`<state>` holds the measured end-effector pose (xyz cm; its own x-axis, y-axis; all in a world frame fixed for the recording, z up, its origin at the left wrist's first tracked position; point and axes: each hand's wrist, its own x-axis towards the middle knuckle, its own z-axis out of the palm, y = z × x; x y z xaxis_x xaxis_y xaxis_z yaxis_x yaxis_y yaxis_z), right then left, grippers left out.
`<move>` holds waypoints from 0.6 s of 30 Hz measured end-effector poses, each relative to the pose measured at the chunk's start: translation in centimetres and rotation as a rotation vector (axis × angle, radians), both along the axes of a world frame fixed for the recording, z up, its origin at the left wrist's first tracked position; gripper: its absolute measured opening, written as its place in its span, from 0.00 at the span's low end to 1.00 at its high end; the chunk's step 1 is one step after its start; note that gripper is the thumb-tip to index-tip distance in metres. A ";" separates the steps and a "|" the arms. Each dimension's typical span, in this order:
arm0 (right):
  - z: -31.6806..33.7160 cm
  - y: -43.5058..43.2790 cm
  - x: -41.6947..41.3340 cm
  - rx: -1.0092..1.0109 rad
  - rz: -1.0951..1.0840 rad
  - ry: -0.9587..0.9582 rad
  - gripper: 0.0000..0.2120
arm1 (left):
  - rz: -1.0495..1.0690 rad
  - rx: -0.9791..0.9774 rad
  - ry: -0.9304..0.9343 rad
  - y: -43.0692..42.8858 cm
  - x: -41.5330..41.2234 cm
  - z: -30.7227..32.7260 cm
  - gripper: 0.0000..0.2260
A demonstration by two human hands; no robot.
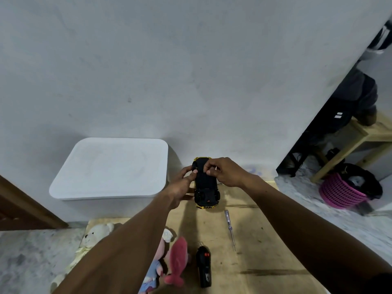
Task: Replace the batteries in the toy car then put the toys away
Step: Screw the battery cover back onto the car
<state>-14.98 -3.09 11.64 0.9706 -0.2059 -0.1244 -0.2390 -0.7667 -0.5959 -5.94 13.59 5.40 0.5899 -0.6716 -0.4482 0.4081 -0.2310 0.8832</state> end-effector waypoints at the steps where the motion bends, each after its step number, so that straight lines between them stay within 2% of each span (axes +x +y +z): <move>1: -0.2 -0.1 -0.1 -0.018 0.000 0.002 0.05 | -0.001 0.000 0.001 0.0 -0.1 0.0 0.10; 8: -1.3 0.4 -0.7 -0.002 -0.029 -0.010 0.06 | 0.022 0.004 0.012 0.4 -0.5 0.0 0.11; 15: -2.8 1.5 -1.4 -0.157 -0.111 -0.168 0.06 | 0.093 -0.028 0.043 0.2 -0.8 -0.4 0.12; 18: -3.3 1.9 -1.5 -0.045 -0.202 -0.218 0.06 | 0.112 -0.053 0.061 0.1 -0.7 -0.1 0.11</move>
